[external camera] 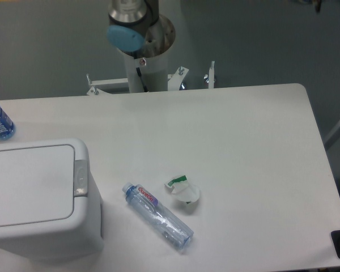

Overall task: Open the trash can
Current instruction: 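Move the gripper down toward the lid of the white trash can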

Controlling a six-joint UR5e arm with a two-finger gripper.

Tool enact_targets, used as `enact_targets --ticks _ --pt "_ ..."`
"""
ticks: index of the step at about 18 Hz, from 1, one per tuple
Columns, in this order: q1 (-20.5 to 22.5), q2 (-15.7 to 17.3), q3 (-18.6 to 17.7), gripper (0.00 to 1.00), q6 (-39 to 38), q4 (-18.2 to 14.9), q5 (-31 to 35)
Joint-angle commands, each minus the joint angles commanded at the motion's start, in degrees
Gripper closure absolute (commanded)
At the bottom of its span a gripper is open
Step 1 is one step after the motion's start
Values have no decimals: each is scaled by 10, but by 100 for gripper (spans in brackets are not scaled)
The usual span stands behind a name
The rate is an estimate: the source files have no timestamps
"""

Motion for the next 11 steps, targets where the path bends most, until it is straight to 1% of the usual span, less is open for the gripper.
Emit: enact_targets --ticks 2,5,8,9,11 --pt "-46 0 3 0 -47 2 -3" --pt "-95 -3 17 0 -124 8 -30" --pt "-157 -25 46 0 -243 9 -54" --pt "-179 -29 54 0 -282 15 -68" --pt "-200 -34 54 0 -343 34 -83"
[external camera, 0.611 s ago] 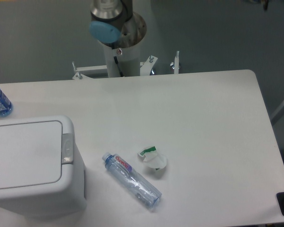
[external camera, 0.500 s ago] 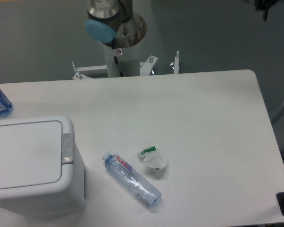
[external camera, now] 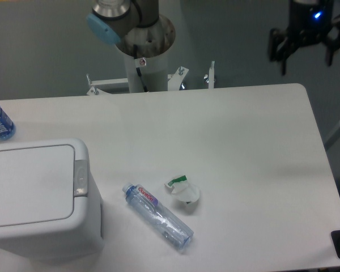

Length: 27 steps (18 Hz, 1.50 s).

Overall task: Open the trash can
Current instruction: 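Move the gripper down toward the lid of the white trash can, then lower the gripper onto the lid edge of the white trash can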

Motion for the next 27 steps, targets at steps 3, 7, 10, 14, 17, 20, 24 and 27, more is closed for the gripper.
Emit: enact_targets --ticks 3,7,10,14,17,20,24,27 --pt "-52 -8 1 0 -83 40 -6" --pt "-121 -38 0 0 -201 109 -11" --pt "-166 -50 4 0 -248 133 -13" --pt "-207 -50 1 0 -273 140 -57" --pt "-236 -47 -6 0 -320 138 -57" --pt "-251 -60 -8 0 -326 141 -58" --pt "-264 -67 -20 0 -325 141 -58" --pt "-271 -70 -27 0 -325 141 -59"
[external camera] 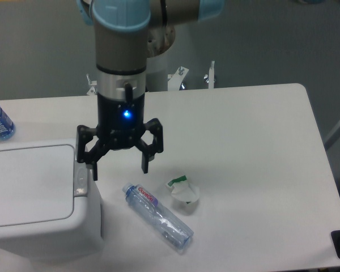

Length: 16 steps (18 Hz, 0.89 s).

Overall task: Open the trash can
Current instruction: 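Lower the gripper onto the lid edge of the white trash can, then push the lid edge with the gripper to swing the lid open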

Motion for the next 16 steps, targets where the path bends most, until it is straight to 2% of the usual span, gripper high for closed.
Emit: enact_targets --ticks 16 --pt "-6 -9 -9 0 -1 1 1"
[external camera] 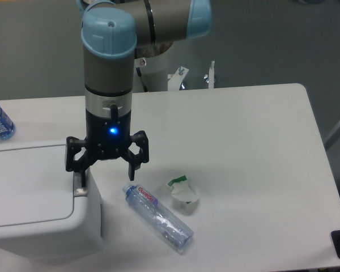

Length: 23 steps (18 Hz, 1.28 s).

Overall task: Open the trash can
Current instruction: 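Push the lid edge with the gripper to swing the lid open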

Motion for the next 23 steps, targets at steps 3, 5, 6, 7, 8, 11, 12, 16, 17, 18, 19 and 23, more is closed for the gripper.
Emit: enact_targets --ticks 3,5,6,7,8,11,12,16,17,18,19,23 --pt "-1 0 0 0 0 0 0" --pt "0 -1 0 0 1 0 0" --pt "0 -1 0 0 0 0 0" --pt "0 -1 0 0 0 0 0" --pt "0 -2 0 0 0 0 0" --pt "-1 -3 0 0 0 -1 0" --pt "0 -2 0 0 0 -1 0" --pt "1 6 15 0 8 3 -1" --pt "7 10 24 0 10 6 0" --pt "14 14 32 0 11 11 3" --pt "29 16 37 0 19 17 4" --pt "90 36 54 0 103 20 28"
